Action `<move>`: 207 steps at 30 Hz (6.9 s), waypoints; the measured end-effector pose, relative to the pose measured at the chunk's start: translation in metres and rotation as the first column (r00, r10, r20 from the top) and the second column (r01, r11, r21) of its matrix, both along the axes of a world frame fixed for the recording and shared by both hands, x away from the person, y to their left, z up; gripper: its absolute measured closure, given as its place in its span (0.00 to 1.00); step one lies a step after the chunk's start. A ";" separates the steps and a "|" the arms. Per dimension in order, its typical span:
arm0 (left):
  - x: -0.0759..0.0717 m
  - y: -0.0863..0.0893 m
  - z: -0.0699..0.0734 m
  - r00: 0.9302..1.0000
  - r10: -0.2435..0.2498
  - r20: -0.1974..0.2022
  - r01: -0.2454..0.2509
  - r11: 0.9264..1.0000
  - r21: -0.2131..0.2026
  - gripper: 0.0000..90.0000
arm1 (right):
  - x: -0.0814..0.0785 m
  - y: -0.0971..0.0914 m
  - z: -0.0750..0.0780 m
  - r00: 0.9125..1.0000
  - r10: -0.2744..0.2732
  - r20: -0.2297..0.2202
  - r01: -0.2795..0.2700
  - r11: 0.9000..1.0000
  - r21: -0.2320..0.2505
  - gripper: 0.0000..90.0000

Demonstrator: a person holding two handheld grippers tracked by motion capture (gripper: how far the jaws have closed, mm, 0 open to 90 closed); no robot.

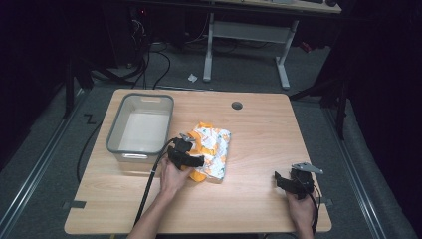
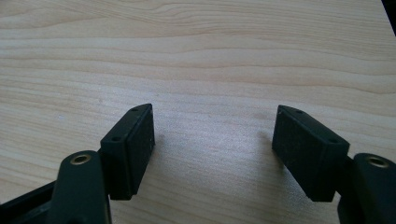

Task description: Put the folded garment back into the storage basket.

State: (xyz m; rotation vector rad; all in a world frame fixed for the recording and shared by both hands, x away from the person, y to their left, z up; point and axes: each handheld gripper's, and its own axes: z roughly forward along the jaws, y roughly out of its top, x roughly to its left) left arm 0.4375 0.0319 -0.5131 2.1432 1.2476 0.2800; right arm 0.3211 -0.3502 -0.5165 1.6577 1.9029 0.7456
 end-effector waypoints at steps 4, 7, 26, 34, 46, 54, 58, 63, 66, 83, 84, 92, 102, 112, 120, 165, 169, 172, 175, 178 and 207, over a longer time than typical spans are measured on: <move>0.001 0.000 -0.002 1.000 0.000 -0.008 0.000 1.000 0.006 0.14 | 0.000 0.000 0.000 1.000 0.000 0.000 0.000 1.000 0.000 0.34; 0.000 0.000 -0.002 1.000 -0.001 -0.004 0.001 1.000 0.005 0.15 | 0.000 0.000 0.000 1.000 0.001 0.001 -0.001 1.000 -0.001 0.34; -0.006 -0.003 0.003 0.998 -0.062 -0.005 0.062 0.998 0.000 0.54 | 0.000 0.000 0.000 1.000 0.000 0.001 0.000 1.000 0.000 0.33; -0.007 -0.003 0.004 0.996 -0.091 -0.016 0.091 0.995 -0.037 0.74 | 0.000 0.000 0.000 1.000 0.000 0.001 0.000 1.000 0.000 0.34; -0.013 -0.004 0.023 0.993 -0.113 0.033 0.115 0.991 -0.071 0.82 | 0.000 0.000 0.000 1.000 0.001 0.000 -0.001 1.000 0.000 0.33; -0.018 -0.005 0.041 0.989 -0.133 0.069 0.139 0.986 -0.094 0.82 | 0.000 0.000 0.000 1.000 0.003 0.000 -0.003 1.000 0.000 0.33; -0.020 -0.001 0.048 0.988 -0.131 0.080 0.140 0.984 -0.112 0.82 | 0.000 0.000 0.000 1.000 0.003 0.000 -0.003 1.000 0.000 0.33; -0.023 0.001 0.062 0.984 -0.142 0.104 0.154 0.981 -0.120 0.82 | 0.000 0.000 0.000 1.000 0.003 0.000 -0.003 1.000 0.000 0.33; -0.025 0.000 0.070 0.980 -0.156 0.125 0.170 0.979 -0.111 0.82 | 0.000 0.000 0.000 1.000 0.003 0.000 -0.003 1.000 0.000 0.33; -0.024 0.005 0.105 0.965 -0.184 0.186 0.206 0.972 -0.110 0.83 | 0.000 0.000 0.000 1.000 0.004 0.000 -0.004 1.000 0.000 0.33; -0.023 0.005 0.107 0.966 -0.185 0.182 0.208 0.971 -0.119 0.83 | 0.000 0.000 0.000 1.000 0.004 0.000 -0.004 1.000 0.000 0.33; -0.020 0.012 0.113 0.967 -0.184 0.178 0.210 0.968 -0.140 0.83 | 0.000 0.000 0.000 1.000 0.004 0.000 -0.004 1.000 0.000 0.33; -0.016 0.023 0.124 0.967 -0.174 0.188 0.207 0.963 -0.173 0.84 | 0.000 0.000 0.000 1.000 0.004 0.000 -0.004 1.000 0.000 0.33; -0.013 0.034 0.131 0.966 -0.166 0.200 0.203 0.962 -0.181 0.85 | 0.000 0.000 0.000 1.000 0.003 -0.001 -0.003 1.000 0.002 0.33; -0.011 0.044 0.139 0.965 -0.146 0.220 0.187 0.966 -0.177 0.85 | 0.000 0.000 0.000 1.000 0.003 -0.001 -0.003 1.000 0.003 0.33; 0.016 0.135 0.161 0.956 0.026 0.291 0.027 0.984 -0.175 0.88 | 0.001 0.000 0.000 1.000 0.002 -0.003 -0.002 1.000 0.002 0.33; 0.016 0.144 0.161 0.951 0.040 0.306 0.016 0.984 -0.177 0.88 | 0.001 0.000 0.000 1.000 0.002 -0.003 -0.002 1.000 0.002 0.33; 0.017 0.152 0.160 0.948 0.047 0.314 0.007 0.986 -0.167 0.88 | 0.001 0.000 0.000 1.000 0.002 -0.002 -0.002 1.000 0.002 0.33; 0.018 0.160 0.156 0.950 0.060 0.307 -0.009 0.986 -0.166 0.88 | 0.001 0.000 0.000 1.000 -0.002 -0.002 0.002 1.000 0.001 0.33; 0.018 0.166 0.149 0.950 0.072 0.303 -0.024 0.987 -0.161 0.88 | 0.000 0.000 0.000 1.000 -0.005 0.000 0.005 1.000 -0.001 0.34; 0.045 0.187 0.071 0.977 0.137 0.164 -0.109 0.979 -0.171 0.88 | 0.000 0.001 0.000 1.000 -0.004 -0.001 0.004 1.000 -0.001 0.33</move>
